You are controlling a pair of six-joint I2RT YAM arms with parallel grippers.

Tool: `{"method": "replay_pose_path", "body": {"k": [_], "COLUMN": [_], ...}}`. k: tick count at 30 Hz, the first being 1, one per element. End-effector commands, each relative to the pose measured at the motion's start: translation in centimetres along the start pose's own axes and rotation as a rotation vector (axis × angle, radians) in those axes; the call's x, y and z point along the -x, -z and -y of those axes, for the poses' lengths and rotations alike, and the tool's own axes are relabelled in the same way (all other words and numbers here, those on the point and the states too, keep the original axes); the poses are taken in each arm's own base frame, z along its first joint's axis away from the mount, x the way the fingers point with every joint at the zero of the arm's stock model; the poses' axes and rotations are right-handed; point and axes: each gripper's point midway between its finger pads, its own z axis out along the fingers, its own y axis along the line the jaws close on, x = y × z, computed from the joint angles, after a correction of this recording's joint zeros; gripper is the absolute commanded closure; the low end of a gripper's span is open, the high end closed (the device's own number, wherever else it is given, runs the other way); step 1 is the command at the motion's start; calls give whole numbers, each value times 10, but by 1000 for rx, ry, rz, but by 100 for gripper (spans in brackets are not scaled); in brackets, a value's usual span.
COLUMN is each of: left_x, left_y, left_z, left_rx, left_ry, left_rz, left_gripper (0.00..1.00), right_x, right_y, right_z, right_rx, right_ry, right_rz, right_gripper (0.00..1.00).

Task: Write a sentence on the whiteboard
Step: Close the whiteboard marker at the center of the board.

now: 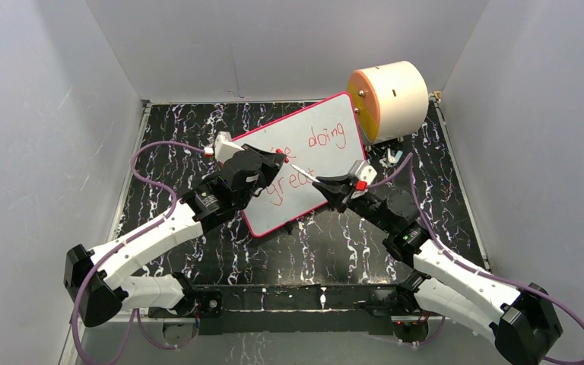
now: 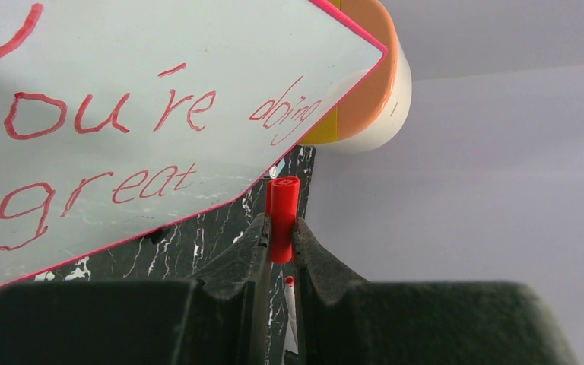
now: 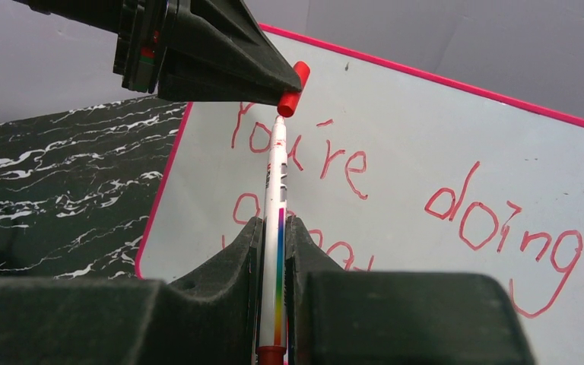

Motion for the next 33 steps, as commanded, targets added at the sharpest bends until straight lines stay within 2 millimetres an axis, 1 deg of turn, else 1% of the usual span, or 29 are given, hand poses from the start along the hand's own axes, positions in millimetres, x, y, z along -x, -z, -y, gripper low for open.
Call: {"method": "replay_pose_path", "body": {"k": [1, 10, 16, 24, 33], "left_x": [7, 4, 3, -3, 2], "left_y": [3, 3, 4, 2, 3], "left_z": [8, 10, 10, 10, 10], "left_rx": [-26, -44, -52, -62, -59], "left_ry": [27, 23, 18, 21, 24], "left_rz": [22, 6, 3, -20, 2], "left_gripper": [100, 100, 100, 100, 100], "right_x": [28, 25, 25, 24, 23], "right_y": [-4, -7, -5, -5, -2], "right_z": [3, 7, 10, 13, 10], "right_rx": [-1, -22, -45, -60, -50], "right_ry": [28, 14, 9, 5, -1], "right_rz": [98, 94, 105, 102, 101], "right_gripper": [100, 100, 100, 100, 100]}}
